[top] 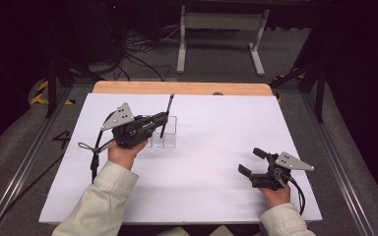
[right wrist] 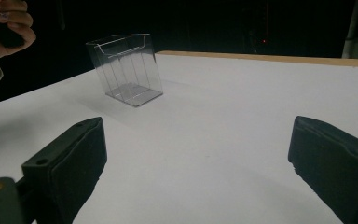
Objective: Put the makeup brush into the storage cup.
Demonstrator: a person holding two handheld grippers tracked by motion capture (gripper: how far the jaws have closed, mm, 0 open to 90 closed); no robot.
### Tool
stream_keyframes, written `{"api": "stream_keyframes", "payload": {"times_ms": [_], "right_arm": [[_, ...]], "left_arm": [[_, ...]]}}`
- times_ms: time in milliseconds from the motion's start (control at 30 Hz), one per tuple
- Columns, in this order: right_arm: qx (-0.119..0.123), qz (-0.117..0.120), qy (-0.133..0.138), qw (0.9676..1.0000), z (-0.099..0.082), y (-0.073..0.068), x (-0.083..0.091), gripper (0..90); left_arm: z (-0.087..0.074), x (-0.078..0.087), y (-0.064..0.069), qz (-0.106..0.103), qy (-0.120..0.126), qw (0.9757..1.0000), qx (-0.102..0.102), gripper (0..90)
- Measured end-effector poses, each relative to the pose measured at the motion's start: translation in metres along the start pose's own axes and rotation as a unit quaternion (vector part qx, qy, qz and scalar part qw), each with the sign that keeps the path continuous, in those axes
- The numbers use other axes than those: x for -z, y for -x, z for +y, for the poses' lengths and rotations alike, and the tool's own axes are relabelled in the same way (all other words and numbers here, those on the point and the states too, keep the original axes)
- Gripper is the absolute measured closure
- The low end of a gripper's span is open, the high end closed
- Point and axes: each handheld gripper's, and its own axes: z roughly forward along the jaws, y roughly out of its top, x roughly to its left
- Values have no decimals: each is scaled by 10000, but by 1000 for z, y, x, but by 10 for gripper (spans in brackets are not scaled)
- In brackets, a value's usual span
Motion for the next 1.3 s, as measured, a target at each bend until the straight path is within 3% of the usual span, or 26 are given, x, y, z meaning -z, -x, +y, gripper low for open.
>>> {"api": "stream_keyframes", "payload": {"times_ms": [200, 633, 1033, 1300], "right_arm": [[-12, 8, 0, 10000, 0, 0, 0, 49], [-1, 4, -9, 10000, 0, 0, 0, 49], [12, 11, -12, 10000, 0, 0, 0, 49], [11, 16, -12, 10000, 0, 0, 0, 49]], "left_arm": [[-3, 0, -6, 230, 131, 9996, -95, 830], [-14, -2, -19, 568, 388, 9976, -49, 829], [-25, -4, -28, 659, 625, 9958, -87, 828], [-35, -7, -35, 746, 596, 9954, -73, 828]]}}
